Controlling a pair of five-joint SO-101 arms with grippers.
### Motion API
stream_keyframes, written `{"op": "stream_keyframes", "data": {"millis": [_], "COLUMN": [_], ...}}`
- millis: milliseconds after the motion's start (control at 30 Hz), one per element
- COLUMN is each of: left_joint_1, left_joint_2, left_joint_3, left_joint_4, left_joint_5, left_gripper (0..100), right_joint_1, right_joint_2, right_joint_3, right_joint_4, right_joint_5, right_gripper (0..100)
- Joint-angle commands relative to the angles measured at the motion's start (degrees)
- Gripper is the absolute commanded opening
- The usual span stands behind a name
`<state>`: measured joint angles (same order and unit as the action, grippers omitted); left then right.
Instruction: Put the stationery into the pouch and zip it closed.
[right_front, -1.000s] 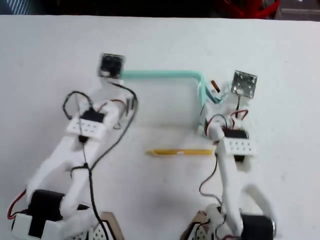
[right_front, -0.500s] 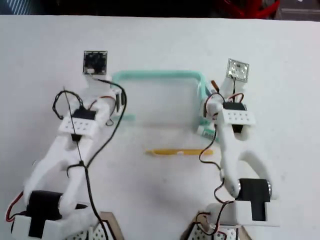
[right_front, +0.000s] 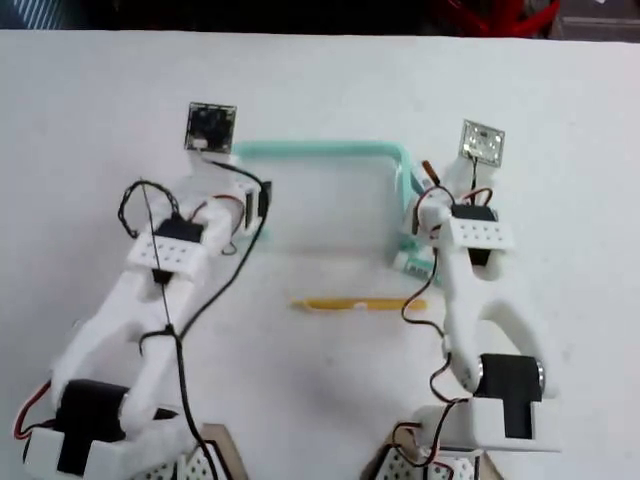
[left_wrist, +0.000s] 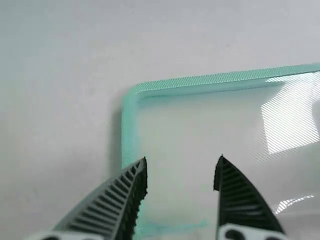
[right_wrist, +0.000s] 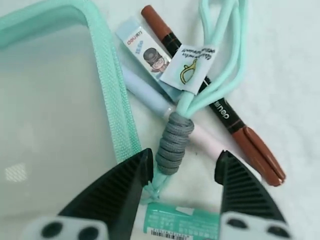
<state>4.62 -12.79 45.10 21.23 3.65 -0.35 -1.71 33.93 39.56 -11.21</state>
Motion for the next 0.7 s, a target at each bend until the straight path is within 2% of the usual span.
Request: {"op": "stream_keyframes", "data": {"millis": [0,100,300,367,500,667], "left_joint_1": [0.75,0.75,0.66,0.66,0.84,0.84], "left_joint_2": [-0.22,-0.22,-0.22,-0.22,-0.22,-0.22], "left_joint_3": [-2.37,-2.37,-2.37,-2.37,-2.37,-2.37], "left_joint_4": [-1.05,-1.05,-1.05,-1.05,-1.05,-1.05], "left_joint_5": [-0.79,-0.79,-0.62,-0.62,-0.62,-0.79], "left_gripper": [23,23,23,23,23,23], "right_joint_1": [0.22,0.22,0.22,0.22,0.22,0.22], "right_joint_2": [0.31,3.82,8.66,9.1,9.19,9.1], "right_joint_3": [-2.37,-3.78,-9.85,-10.2,-10.29,-10.37], "right_joint_4": [-1.19,-2.24,2.59,2.51,2.33,2.51], "right_joint_5": [-0.35,-0.26,0.09,0.18,0.18,0.18], "right_gripper": [21.2,21.2,21.1,17.6,3.8,1.8]}}
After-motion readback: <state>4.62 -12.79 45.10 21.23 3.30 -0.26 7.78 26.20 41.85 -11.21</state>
